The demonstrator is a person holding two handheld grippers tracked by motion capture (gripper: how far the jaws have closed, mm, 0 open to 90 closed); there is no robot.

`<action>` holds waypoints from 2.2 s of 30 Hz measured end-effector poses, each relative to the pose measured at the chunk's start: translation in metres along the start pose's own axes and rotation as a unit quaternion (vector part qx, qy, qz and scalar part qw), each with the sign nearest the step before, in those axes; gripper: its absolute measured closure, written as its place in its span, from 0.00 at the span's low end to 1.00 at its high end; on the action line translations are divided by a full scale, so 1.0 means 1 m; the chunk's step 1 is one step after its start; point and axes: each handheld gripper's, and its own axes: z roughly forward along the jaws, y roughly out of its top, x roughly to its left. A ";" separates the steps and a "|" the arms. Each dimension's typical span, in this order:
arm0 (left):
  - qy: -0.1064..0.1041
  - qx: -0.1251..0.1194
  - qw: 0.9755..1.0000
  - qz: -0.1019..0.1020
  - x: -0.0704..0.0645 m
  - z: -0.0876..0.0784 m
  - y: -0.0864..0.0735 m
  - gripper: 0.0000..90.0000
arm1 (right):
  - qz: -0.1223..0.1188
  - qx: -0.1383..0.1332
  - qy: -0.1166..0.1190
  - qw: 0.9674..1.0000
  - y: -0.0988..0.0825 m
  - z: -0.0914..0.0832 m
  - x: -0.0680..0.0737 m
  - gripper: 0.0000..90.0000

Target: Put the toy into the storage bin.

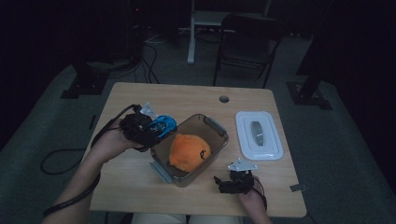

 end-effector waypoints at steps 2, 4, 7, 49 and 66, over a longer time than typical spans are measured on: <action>-0.010 0.000 1.000 0.007 -0.005 0.005 0.010 0.32 | 0.000 0.000 0.001 1.000 0.000 0.000 0.000 0.12; -0.017 -0.002 1.000 0.012 -0.010 0.011 0.019 0.32 | -0.001 0.000 0.001 1.000 0.000 0.000 0.000 0.12; -0.030 -0.002 0.999 0.016 -0.016 0.020 0.030 0.32 | 0.001 0.000 0.002 1.000 -0.001 0.000 -0.001 0.12; -0.051 -0.001 0.999 0.000 -0.015 0.061 0.038 0.21 | 0.000 0.005 0.009 1.000 -0.002 0.002 -0.002 0.12; -0.031 -0.020 0.999 -0.036 0.015 0.034 0.001 0.19 | -0.001 0.008 0.008 1.000 -0.001 0.003 -0.001 0.12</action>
